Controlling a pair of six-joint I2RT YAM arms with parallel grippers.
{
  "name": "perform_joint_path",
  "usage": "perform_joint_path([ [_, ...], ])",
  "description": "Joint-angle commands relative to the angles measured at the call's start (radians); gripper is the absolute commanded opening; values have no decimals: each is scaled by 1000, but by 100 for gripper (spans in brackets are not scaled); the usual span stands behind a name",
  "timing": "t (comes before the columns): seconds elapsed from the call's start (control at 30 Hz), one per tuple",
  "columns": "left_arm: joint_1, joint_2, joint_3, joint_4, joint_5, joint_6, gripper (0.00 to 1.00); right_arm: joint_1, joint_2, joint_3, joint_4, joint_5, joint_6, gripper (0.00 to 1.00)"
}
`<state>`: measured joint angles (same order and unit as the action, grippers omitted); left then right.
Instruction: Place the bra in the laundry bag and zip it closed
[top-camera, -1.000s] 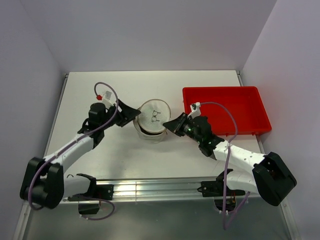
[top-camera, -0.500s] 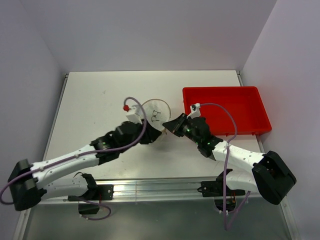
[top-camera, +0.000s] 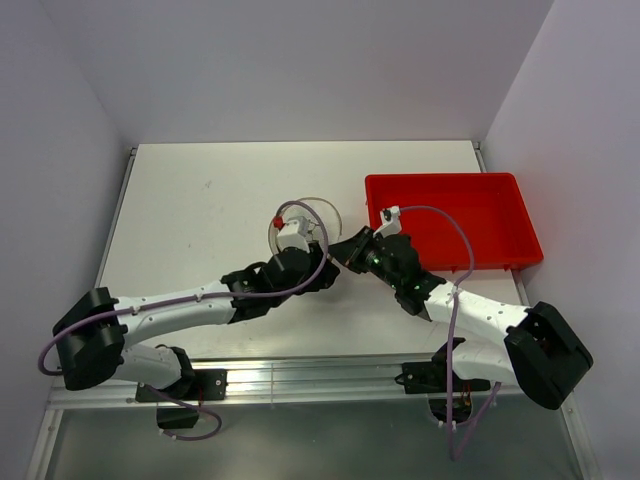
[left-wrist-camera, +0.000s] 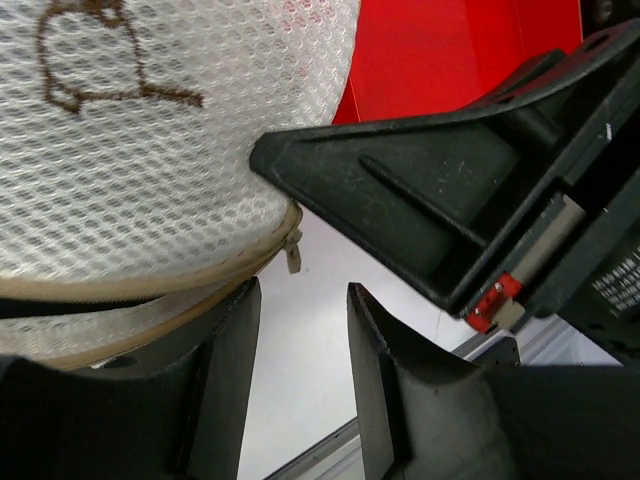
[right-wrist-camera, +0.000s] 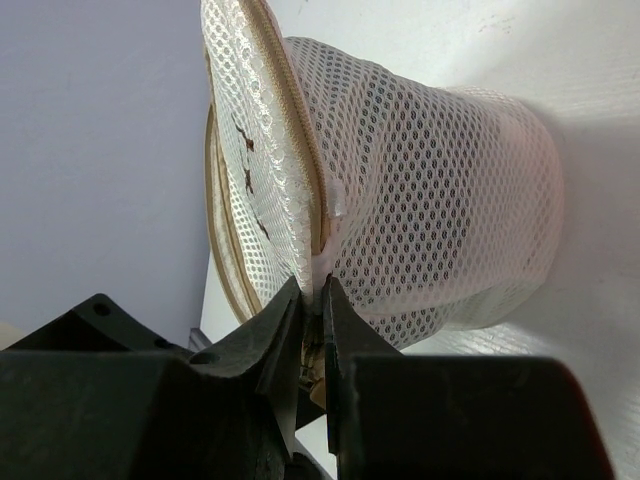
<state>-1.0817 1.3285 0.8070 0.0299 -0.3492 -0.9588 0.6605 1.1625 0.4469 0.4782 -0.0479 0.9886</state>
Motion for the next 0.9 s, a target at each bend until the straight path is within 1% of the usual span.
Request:
perform_joint_path([
  [0.0,-3,35,55,62,-24,-14,46,11,-26,10,28,17,-21,0],
  [0.1,-3,67,75,44,-31,-17,45,11,-37,9,28,20,-25,0],
  [0.2,-3,71,77,45,-68,-17,44,11,-50,4,25,25,-31,0],
  [0.4,-4,80,72,64,-126,-17,37,19,-57,-2,23,31,-42,0],
  [0.43,-4,81,72,65,-138,-17,34,24,-57,-4,20,34,-47,0],
  [0.6,-4,66,61,85,-165,-18,31,34,-60,-5,22,36,-50,0],
  [0.63,-4,64,58,88,-168,-17,27,36,-60,-5,20,36,-53,0],
  [0.7,-6,57,51,97,-175,-14,22,36,-61,-5,17,36,-54,0],
  [0.77,-7,54,50,99,-180,-11,13,37,-61,-5,17,34,-56,0],
  [0.83,-9,52,54,84,-183,-1,0,37,-60,-4,16,34,-59,0],
  [0.87,-9,48,52,79,-185,5,0,37,-57,-4,17,33,-61,0],
])
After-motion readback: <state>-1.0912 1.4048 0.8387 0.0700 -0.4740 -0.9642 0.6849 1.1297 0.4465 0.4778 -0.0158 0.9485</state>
